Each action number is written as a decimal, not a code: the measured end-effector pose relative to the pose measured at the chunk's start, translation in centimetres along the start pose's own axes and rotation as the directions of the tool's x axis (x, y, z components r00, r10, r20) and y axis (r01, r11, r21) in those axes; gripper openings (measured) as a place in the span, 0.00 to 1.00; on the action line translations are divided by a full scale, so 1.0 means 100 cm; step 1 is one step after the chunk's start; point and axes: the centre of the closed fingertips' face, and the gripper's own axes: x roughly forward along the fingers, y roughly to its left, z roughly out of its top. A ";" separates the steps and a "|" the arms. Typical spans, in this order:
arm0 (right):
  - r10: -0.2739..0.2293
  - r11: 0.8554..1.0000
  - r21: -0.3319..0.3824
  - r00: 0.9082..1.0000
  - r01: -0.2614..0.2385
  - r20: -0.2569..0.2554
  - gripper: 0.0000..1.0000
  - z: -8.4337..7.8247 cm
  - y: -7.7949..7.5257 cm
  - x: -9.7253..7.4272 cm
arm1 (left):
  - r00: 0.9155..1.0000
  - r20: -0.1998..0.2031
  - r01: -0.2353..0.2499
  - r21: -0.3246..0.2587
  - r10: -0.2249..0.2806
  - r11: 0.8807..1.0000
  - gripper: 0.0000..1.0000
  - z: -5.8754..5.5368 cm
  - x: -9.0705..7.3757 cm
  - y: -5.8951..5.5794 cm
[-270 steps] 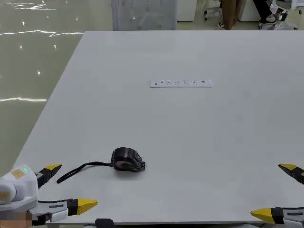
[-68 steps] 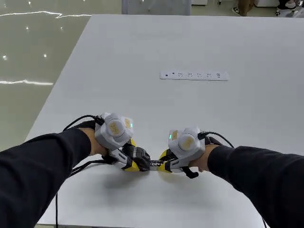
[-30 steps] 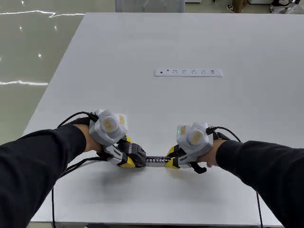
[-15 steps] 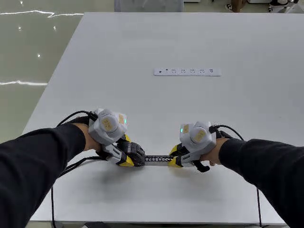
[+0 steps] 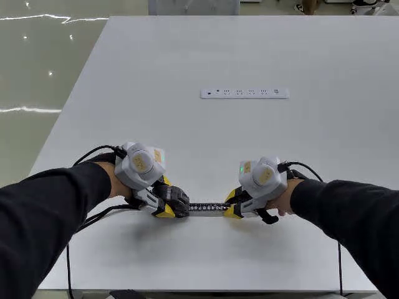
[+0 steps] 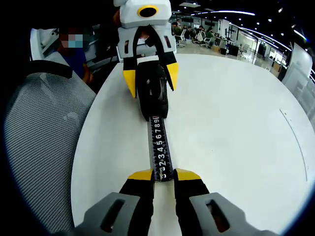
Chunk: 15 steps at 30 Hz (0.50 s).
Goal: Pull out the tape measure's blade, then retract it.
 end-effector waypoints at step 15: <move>-0.004 1.000 0.005 1.000 0.004 -0.010 0.12 -0.010 -0.001 -0.009 | 1.000 -0.008 -0.008 0.004 0.008 1.000 0.35 -0.001 0.000 0.000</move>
